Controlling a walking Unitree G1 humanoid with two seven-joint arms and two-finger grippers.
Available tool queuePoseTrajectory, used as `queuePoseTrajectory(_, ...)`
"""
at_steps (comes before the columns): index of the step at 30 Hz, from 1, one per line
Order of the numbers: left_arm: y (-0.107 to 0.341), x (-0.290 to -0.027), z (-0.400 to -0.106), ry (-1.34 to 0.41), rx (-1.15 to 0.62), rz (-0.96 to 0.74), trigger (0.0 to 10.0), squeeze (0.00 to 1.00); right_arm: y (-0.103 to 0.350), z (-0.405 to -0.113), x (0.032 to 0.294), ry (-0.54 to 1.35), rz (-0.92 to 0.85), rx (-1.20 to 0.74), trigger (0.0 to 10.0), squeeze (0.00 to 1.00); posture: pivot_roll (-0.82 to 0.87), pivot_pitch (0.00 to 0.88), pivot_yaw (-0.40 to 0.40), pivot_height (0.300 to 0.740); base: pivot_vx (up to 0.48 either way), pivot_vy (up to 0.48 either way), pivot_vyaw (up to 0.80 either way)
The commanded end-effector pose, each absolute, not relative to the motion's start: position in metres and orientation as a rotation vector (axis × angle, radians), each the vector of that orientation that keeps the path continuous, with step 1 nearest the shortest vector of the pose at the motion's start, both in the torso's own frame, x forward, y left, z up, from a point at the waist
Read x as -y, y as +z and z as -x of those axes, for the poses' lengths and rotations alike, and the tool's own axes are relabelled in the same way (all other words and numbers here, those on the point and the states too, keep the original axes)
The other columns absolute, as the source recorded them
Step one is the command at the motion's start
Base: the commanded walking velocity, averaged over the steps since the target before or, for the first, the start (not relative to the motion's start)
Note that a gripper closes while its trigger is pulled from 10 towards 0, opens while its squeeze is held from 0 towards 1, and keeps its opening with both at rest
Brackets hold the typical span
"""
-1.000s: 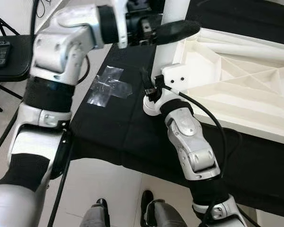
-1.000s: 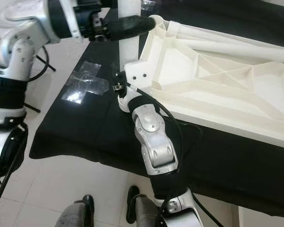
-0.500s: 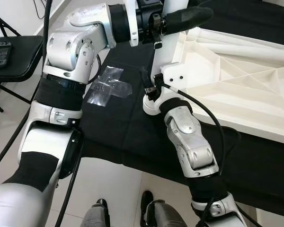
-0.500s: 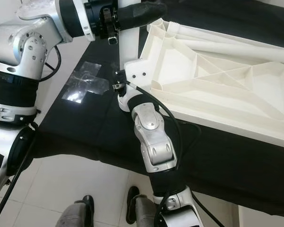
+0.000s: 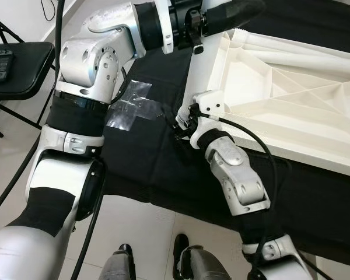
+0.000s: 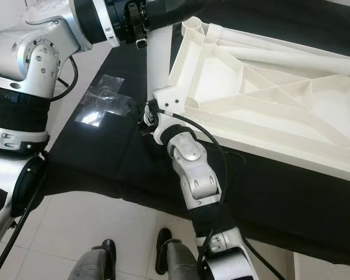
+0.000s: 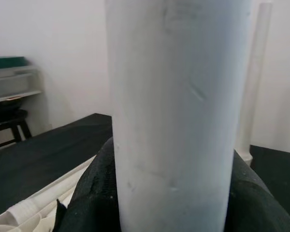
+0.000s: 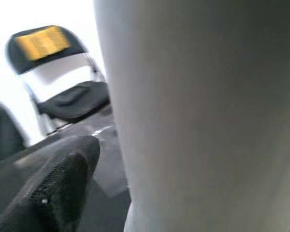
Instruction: Building children table
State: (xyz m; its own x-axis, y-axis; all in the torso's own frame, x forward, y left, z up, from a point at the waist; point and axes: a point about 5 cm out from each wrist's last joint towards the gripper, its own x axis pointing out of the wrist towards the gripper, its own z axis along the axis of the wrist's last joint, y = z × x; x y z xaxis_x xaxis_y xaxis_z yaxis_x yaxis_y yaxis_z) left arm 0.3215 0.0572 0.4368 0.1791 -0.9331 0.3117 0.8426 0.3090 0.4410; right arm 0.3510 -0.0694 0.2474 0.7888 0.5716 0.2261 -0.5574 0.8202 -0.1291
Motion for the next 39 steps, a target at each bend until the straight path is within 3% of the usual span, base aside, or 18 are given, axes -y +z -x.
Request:
queuePoseTrajectory(1, 0.431, -0.045, -0.318, -1.330, 0.543, -0.213, 0.0, 0.00, 0.264, -0.359, 0.065, 0.755, 0.072, 0.287, 10.0, 0.00, 0.15, 0.328, -0.033, 0.740, 0.000, 0.000, 0.00)
queuePoseTrajectory(4, 0.431, -0.045, -0.318, -1.334, 0.542, -0.214, 0.0, 0.00, 0.271, -0.363, 0.067, 0.788, 0.080, 0.296, 10.0, 0.00, 0.15, 0.330, -0.032, 0.740, 0.000, 0.000, 0.00)
queuePoseTrajectory(18, 0.433, -0.044, -0.314, -1.343, 0.537, -0.212, 0.0, 0.00, 0.306, -0.370, 0.059, 1.333, 0.142, 0.306, 10.0, 0.00, 0.16, 0.343, -0.031, 0.740, 0.000, 0.000, 0.00)
queuePoseTrajectory(20, 0.433, -0.045, -0.315, -1.337, 0.537, -0.207, 0.0, 0.00, 0.307, -0.371, 0.057, 1.377, 0.147, 0.292, 4.0, 0.00, 0.15, 0.347, -0.037, 0.740, 0.000, 0.000, 0.00)
queuePoseTrajectory(21, 0.433, -0.045, -0.315, -1.337, 0.537, -0.207, 0.0, 0.00, 0.307, -0.371, 0.057, 1.377, 0.147, 0.292, 4.0, 0.00, 0.15, 0.347, -0.037, 0.740, 0.000, 0.000, 0.00)
queuePoseTrajectory(22, 0.433, -0.047, -0.317, -1.332, 0.536, -0.202, 0.0, 0.00, 0.307, -0.372, 0.056, 1.394, 0.147, 0.280, 0.0, 0.00, 0.15, 0.347, -0.040, 0.740, 0.000, 0.000, 0.00)
queuePoseTrajectory(27, 0.433, -0.052, -0.324, -1.313, 0.535, -0.188, 0.0, 0.00, 0.306, -0.373, 0.052, 1.480, 0.148, 0.244, 0.0, 0.00, 0.14, 0.350, -0.049, 0.740, 0.000, 0.000, 0.00)
queuePoseTrajectory(39, 0.430, -0.045, -0.320, -1.316, 0.540, -0.206, 0.0, 0.00, 0.304, -0.374, 0.044, 1.474, 0.178, 0.253, 0.0, 0.00, 0.14, 0.354, -0.056, 0.740, 0.000, 0.000, 0.00)
